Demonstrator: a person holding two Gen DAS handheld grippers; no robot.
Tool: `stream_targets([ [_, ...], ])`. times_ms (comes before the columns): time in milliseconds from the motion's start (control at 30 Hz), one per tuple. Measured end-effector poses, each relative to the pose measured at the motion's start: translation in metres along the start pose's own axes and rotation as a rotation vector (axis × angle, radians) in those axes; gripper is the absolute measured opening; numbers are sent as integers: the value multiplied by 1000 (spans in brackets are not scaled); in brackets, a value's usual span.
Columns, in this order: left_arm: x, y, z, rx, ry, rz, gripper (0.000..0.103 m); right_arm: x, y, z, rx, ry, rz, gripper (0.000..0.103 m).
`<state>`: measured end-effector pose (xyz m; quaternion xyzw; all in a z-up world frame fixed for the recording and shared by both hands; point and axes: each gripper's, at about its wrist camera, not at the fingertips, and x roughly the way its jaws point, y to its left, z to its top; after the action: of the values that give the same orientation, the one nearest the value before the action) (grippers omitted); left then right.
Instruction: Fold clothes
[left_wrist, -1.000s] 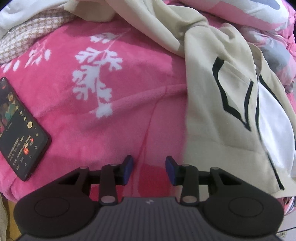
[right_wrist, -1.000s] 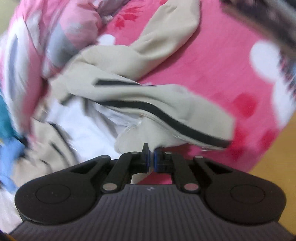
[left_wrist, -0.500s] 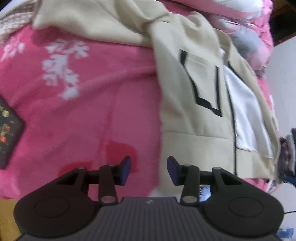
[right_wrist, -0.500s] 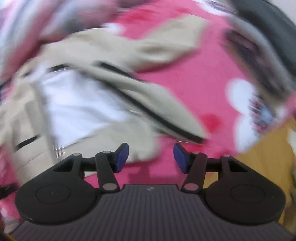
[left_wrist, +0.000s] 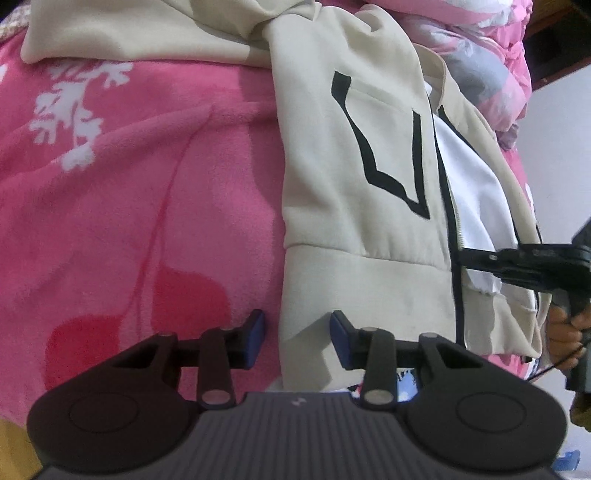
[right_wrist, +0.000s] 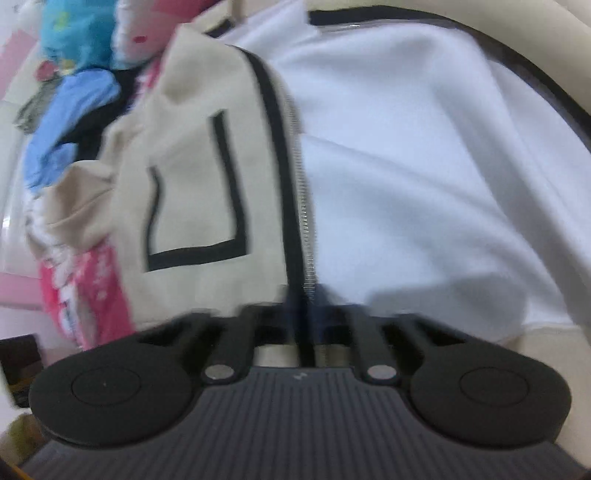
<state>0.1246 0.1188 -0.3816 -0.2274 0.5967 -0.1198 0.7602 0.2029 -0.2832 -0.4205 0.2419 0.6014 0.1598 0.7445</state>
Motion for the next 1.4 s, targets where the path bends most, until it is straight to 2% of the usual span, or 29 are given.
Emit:
stream_targets([
  [33, 0, 2, 0, -15, -4, -7, 40, -7, 2, -1, 0, -14, 11, 0],
  [167, 0, 10, -1, -100, -22, -35, 45, -25, -2, -2, -19, -80, -68, 0],
  [233, 0, 11, -3, -132, -32, -42, 49, -25, -15, 0, 23, -96, -125, 0],
  [300, -1, 6, -4, -122, -36, -25, 50, -26, -26, 1, 63, -98, -157, 0],
  [367, 3, -3, -3, -103, -41, -3, 49, -23, -23, 1, 53, -92, -172, 0],
  [433, 14, -12, 4, -97, -44, -13, 49, -21, -18, 2, 40, -91, -178, 0],
  [500, 21, -19, 5, -85, -47, -4, 42, -18, -15, 2, 35, -89, -187, 0],
  [633, 35, -31, 8, -70, -44, 63, 13, -11, -19, 3, 47, -74, -214, 0],
  [733, 32, -35, 12, -119, -50, 71, 5, -7, -21, 4, 59, -61, -231, 0],
  [900, -15, -44, 11, -211, -52, 41, 4, -21, -2, 1, 36, -51, -234, 0],
  [967, -26, -43, 5, -223, -39, 58, 4, -24, 4, -3, 27, -32, -241, 0],
  [1133, 13, -16, -6, -267, 85, 103, 4, 4, 3, -8, -1, 32, -311, 1],
  [1200, 21, -7, -5, -283, 99, 79, 5, 15, 2, -10, -13, 58, -339, 1],
  [1300, 21, -4, -1, -236, 103, 55, 7, 12, 9, -7, -23, 77, -386, 5],
  [1367, 20, -2, 0, -198, 112, 47, 11, 3, 16, -5, -35, 82, -428, 14],
  [1400, 18, -1, 1, -181, 115, 45, 15, -4, 21, -2, -42, 69, -452, 14],
])
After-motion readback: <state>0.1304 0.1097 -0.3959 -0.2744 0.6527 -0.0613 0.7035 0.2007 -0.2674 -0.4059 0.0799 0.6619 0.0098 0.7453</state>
